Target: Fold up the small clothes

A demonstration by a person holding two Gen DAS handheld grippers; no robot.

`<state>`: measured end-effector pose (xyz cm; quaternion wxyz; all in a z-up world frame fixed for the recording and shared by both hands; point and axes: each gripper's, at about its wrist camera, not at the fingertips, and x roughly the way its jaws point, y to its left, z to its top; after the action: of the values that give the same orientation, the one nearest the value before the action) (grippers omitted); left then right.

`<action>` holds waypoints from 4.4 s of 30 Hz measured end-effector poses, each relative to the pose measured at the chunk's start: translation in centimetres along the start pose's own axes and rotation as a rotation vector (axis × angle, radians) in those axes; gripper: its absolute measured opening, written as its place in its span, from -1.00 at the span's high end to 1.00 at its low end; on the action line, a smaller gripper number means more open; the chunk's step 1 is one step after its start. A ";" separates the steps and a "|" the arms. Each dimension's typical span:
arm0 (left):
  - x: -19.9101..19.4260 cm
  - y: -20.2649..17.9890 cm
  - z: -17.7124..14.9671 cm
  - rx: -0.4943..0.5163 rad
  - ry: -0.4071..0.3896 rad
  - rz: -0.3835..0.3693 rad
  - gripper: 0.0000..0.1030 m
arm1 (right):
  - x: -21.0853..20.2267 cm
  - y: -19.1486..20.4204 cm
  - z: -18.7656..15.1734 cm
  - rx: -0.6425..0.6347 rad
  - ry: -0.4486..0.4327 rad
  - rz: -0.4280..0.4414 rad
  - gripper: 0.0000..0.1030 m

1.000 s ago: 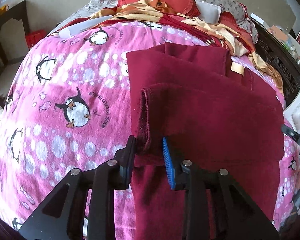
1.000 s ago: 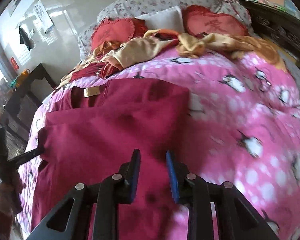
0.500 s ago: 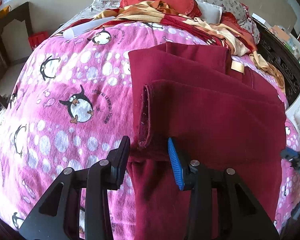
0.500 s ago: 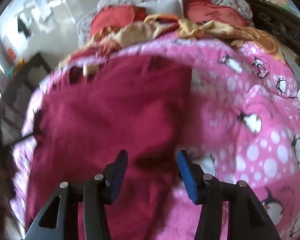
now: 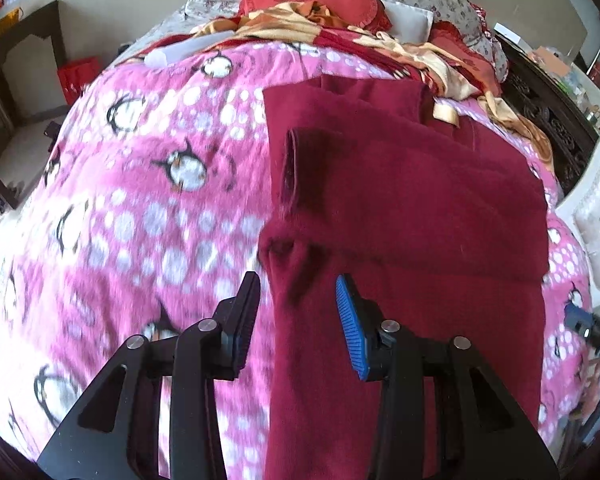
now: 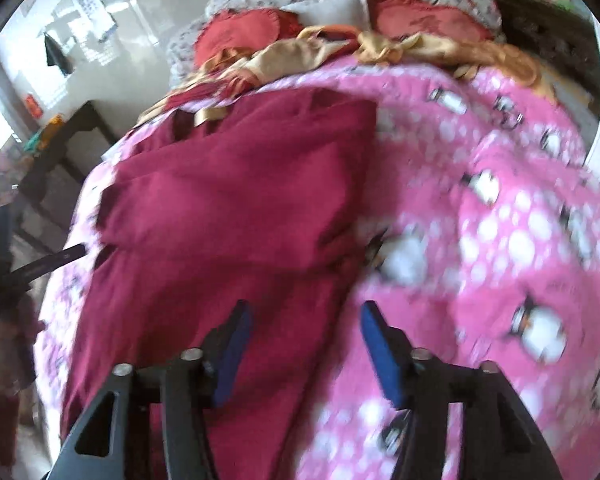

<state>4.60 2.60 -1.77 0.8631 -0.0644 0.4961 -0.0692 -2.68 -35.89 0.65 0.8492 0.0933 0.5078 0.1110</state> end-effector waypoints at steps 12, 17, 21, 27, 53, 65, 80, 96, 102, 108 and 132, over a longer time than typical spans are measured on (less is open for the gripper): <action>-3.4 2.0 -7.3 0.029 0.121 -0.055 -0.15 | -0.4 0.7 -8.2 0.056 0.100 0.060 -0.27; -4.0 2.6 -10.5 0.051 0.154 -0.021 -0.15 | -0.4 1.3 -10.0 0.052 0.116 0.107 -0.28; -4.1 3.0 -11.9 0.031 0.163 -0.013 -0.15 | 0.2 2.5 -10.6 0.025 0.113 0.126 -0.28; -4.2 2.9 -12.5 0.010 0.169 -0.011 -0.15 | 0.1 3.5 -10.6 -0.057 0.095 0.036 0.83; -4.4 1.3 -15.3 0.083 0.182 0.046 -0.16 | -3.5 2.1 -14.8 -0.002 0.105 0.141 0.09; -4.9 1.6 -16.4 0.074 0.265 -0.028 -0.21 | -3.0 2.8 -14.8 -0.034 0.132 0.194 0.05; -4.4 -0.9 -17.7 0.238 0.350 -0.030 -0.62 | -3.2 2.2 -15.2 -0.029 0.149 0.274 0.05; -4.2 -0.3 -17.1 0.187 0.388 -0.105 -0.62 | -2.6 2.4 -15.9 -0.031 0.193 0.382 0.13; -4.0 0.5 -16.7 0.157 0.400 -0.119 -0.62 | -2.0 3.3 -15.9 -0.073 0.199 0.364 0.13; -4.3 -0.7 -17.1 0.207 0.373 -0.069 -0.16 | -2.1 3.3 -16.2 -0.096 0.181 0.343 0.51; -7.9 0.3 -5.5 0.045 0.039 -0.292 0.87 | -6.3 4.0 -4.6 -0.080 -0.194 0.310 0.87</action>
<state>-4.10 4.15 2.10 0.8352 -0.1152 0.4965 -0.2066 -10.00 -33.65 4.86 0.8701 0.1466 0.3981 0.2510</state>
